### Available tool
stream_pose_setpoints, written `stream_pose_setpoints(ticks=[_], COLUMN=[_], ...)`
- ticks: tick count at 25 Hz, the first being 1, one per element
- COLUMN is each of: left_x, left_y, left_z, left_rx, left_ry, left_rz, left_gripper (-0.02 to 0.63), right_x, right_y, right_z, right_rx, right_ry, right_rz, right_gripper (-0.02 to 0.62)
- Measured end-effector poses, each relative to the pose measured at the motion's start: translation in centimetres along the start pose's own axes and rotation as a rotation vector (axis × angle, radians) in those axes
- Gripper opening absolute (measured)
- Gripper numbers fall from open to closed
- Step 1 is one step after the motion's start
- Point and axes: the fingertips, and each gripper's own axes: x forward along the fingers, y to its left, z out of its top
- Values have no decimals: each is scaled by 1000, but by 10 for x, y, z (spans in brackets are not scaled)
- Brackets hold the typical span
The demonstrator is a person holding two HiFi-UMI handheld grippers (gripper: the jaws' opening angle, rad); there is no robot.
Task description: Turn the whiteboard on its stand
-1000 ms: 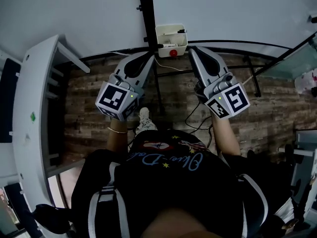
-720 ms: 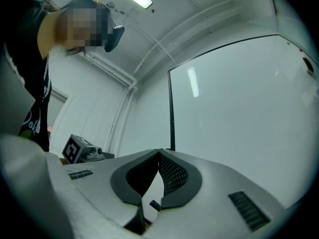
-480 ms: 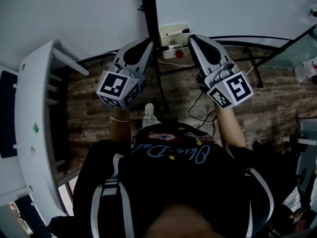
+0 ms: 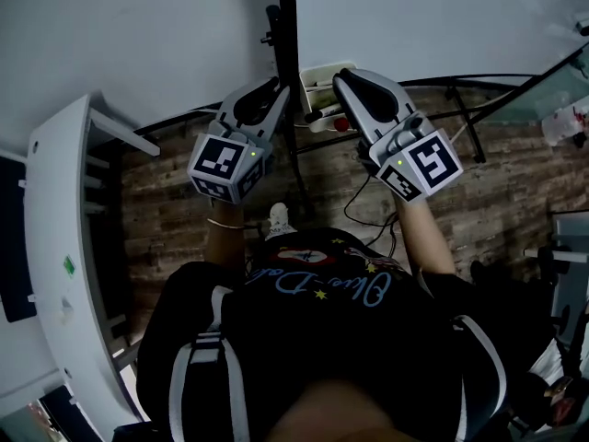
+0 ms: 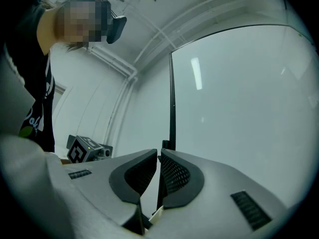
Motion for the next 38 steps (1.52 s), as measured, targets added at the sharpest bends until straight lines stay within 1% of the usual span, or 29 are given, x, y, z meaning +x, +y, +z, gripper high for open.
stream_pose_setpoints(ticks=[2,8,11,14,16,19,26,38], left_x=[4,14,18,23,26,31,42,50], left_y=[6,26,31,35,37,39,39,41], left_z=[-2,-6,-7,-8,-9,-10,-8,-7], left_rx=[7,-25,-27,-28,-32,-35,-30,-17], left_ry=[5,0,13,15,19,31,20,16], left_rz=[-6,-16,-37,-52,-65,-85,-126,-175], left_gripper=[66,75,133,135,155,167,169,166], right_x=[6,22,27,32,35,39,49,62], right_y=[-4,-14,-16,-19,-19,-21,-26,-39], right_z=[-2,-11,-13,-15,-17,-21,-31,-35], right_rx=[2,14,14,12,13,12,22,29], right_ry=[6,18,20,21,25,37,58,68], right_rz=[-10,-35,-44,-54,-58,-64,-79,-105], right_gripper=[41,43,43,43,44,43,44,44])
